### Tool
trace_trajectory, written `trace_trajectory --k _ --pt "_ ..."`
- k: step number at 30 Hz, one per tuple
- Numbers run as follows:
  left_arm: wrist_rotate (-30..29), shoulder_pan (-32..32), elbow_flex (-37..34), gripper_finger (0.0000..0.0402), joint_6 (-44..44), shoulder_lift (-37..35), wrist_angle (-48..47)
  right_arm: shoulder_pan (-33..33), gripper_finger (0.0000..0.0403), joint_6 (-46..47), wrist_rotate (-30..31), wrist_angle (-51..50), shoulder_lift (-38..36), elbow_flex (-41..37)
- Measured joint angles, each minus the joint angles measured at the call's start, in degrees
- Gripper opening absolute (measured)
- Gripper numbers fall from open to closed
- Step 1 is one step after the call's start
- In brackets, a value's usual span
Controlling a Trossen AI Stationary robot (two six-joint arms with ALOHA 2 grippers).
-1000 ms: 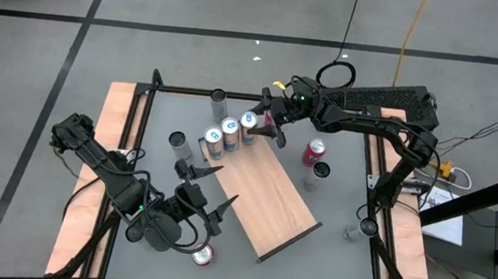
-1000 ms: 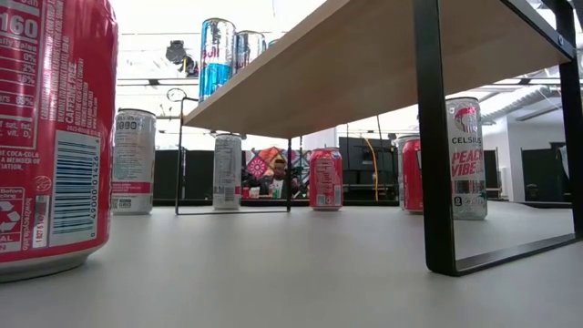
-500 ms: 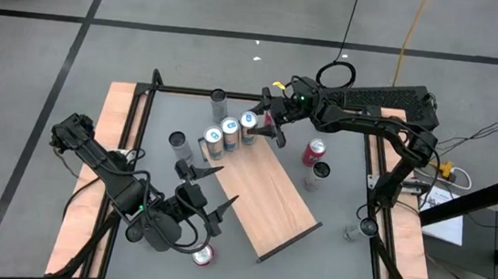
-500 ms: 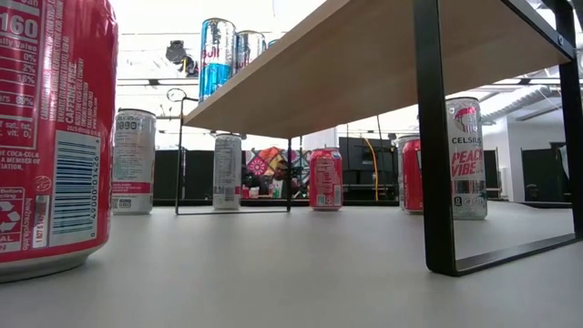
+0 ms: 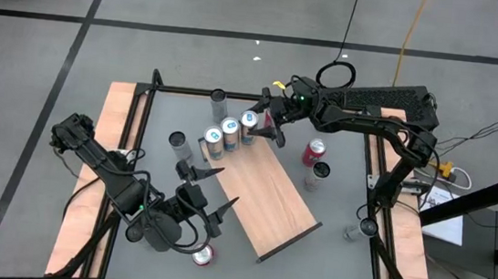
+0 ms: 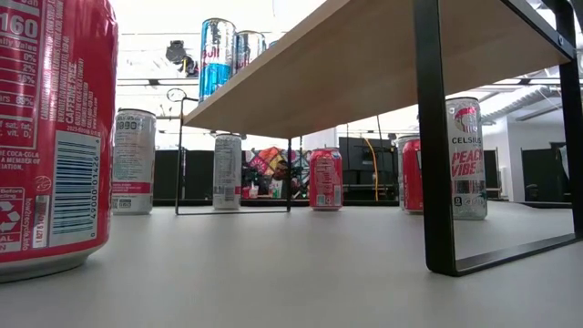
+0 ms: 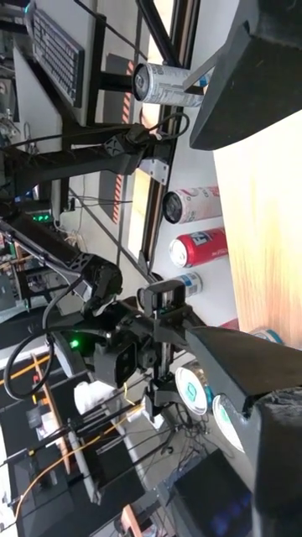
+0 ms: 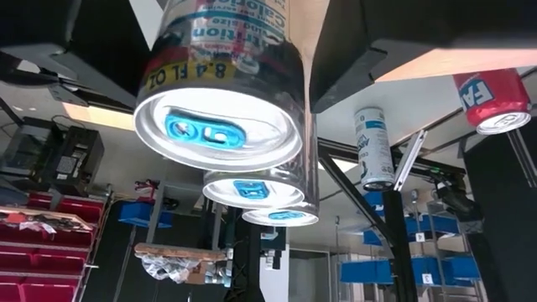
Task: Place canned beverage on shelf
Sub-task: Put the silver soda can on the shelf aligned with the other silver soda cans
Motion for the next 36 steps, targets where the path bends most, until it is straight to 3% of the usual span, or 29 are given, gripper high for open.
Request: trace_trajectory --k 13,21,26,30,36 --pt "0.0 0.0 0.0 0.0357 -0.9 0.0 -1.2 0.0 0.0279 3.3 1.6 -0.8 -2.4 0.0" --pt "0.0 0.0 0.0 0.0357 -3.1 0.0 -3.1 -0.6 0.0279 4.3 2.8 -7.4 -8.3 0.0" --pt "0.0 0.0 0.0 0.0357 -3.4 0.0 -3.3 -0.9 0.0279 0.9 10.3 -21.1 -14.5 0.0" --pt "0.0 0.0 0.0 0.0357 -3.4 0.0 -3.4 -0.7 0.0279 -4.3 12.2 -36.5 -18.6 0.0" --pt "0.0 0.3 0.0 0.0357 -3.4 0.0 -3.5 0.7 0.0275 -4.6 16.7 -46.2 -17.4 0.0"
